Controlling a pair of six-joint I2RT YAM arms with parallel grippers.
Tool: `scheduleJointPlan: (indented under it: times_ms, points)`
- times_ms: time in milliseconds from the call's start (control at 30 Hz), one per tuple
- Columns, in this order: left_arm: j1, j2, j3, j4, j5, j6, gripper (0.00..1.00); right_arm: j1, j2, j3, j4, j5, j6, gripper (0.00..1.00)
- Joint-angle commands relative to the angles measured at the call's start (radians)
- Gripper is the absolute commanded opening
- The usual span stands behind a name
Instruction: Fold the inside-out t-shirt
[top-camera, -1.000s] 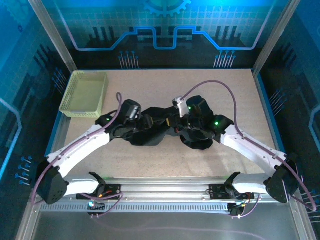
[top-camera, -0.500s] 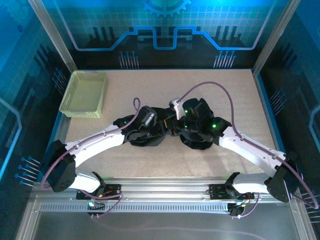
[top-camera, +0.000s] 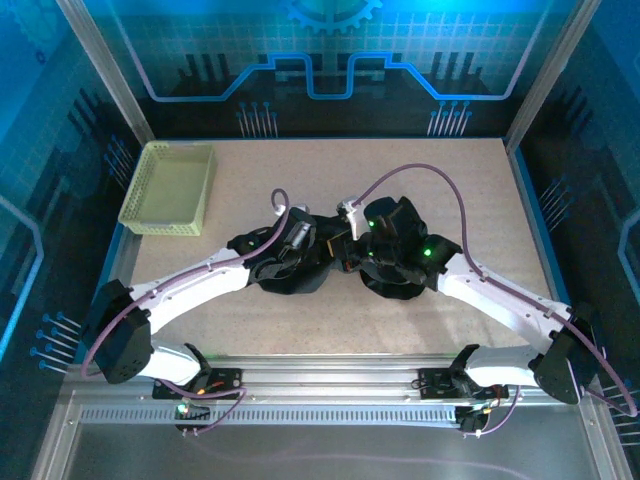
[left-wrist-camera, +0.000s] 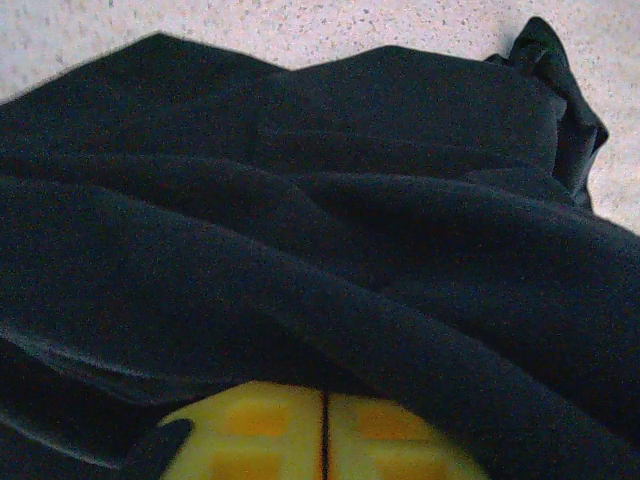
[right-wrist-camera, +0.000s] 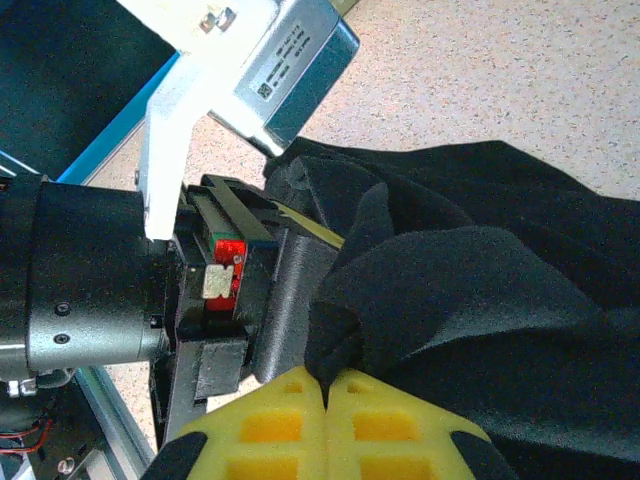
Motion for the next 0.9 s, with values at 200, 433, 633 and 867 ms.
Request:
scheduleJointPlan:
  times_ms: [200,433,633,867]
  points:
    - [-0.005,-0.13,-0.022,0.023,-0.049,0.126,0.0,-0.044,0.047,0.085,-0.045,0.016,-0.006,0.0]
    - [-0.005,-0.25,-0.042,0.064,0.174,0.224,0.0,-0.144,0.126,0.147,-0.107,0.048,-0.024,0.02]
    - [0.014,-0.281,-0.014,0.074,0.332,0.232,0.0,-0.147,0.193,0.204,-0.164,0.194,-0.102,0.33]
    - [0.125,-0.233,0.023,0.077,0.385,0.107,0.0,0.018,0.004,0.054,-0.044,0.299,-0.227,0.55]
